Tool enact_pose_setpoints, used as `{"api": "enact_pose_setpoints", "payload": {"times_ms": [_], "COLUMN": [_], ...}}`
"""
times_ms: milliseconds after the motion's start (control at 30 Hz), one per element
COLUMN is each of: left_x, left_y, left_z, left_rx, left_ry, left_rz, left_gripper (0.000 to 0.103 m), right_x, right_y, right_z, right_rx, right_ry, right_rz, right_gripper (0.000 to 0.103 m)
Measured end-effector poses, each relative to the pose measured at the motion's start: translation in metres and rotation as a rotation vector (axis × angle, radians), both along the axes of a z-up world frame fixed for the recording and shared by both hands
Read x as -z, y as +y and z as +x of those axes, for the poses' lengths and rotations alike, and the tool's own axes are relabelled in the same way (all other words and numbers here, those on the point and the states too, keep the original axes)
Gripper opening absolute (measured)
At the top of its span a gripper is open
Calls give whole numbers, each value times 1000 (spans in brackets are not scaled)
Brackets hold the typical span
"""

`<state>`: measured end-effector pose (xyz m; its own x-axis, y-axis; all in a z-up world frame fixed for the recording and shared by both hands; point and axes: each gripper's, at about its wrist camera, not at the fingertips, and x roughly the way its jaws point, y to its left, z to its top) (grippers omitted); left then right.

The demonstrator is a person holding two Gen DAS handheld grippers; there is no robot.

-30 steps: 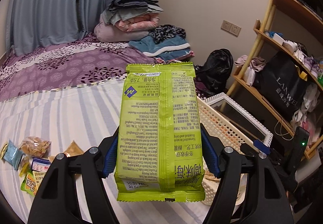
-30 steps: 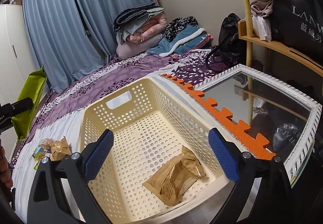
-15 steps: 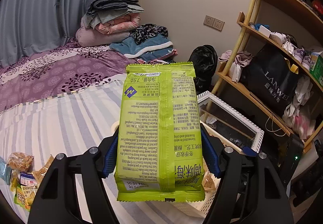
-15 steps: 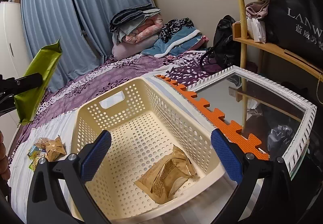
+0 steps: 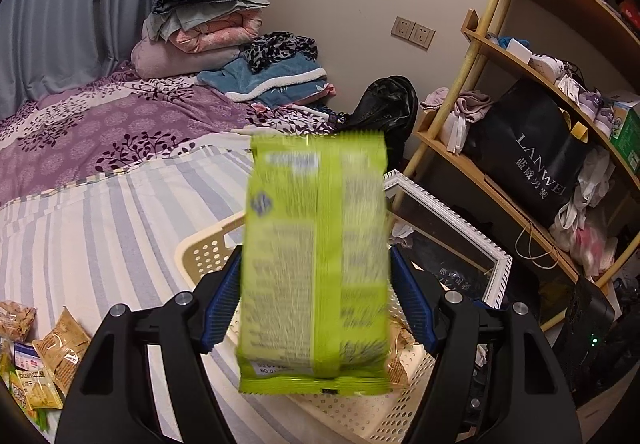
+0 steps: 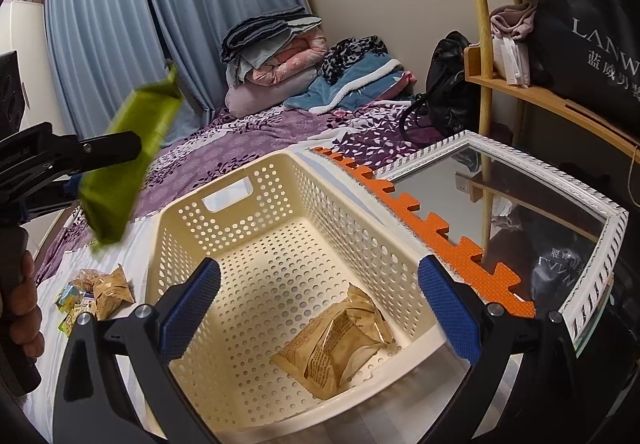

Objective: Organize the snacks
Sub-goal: 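Lower the lime-green pack into the basket and open the left tool, then move both tools back from the basket toward the snack pile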

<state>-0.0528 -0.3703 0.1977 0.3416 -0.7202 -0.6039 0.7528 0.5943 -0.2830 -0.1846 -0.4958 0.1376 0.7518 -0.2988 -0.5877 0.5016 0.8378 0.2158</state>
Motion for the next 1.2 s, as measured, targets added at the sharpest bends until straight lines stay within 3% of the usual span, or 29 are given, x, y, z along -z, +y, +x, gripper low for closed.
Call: {"api": "enact_pose_setpoints", "payload": {"times_ms": [100, 333, 733, 1200], "left_x": [7, 6, -7, 2], "left_y": [-5, 4, 38, 89], "left_z": [0, -2, -5, 11], "left_rx": [14, -4, -76, -170], "left_ry": [22, -6, -125, -57], "left_rz": [6, 8, 33, 29], "left_gripper": [85, 85, 96, 100], "right_x": [0, -3, -7, -23], "right_y": [4, 6, 24, 44], "right_z": [2, 2, 13, 20], "right_rx": [-7, 0, -43, -85], "right_ry": [8, 12, 21, -3], "right_rz": [-4, -9, -21, -28], "right_gripper": [98, 98, 98, 98]}}
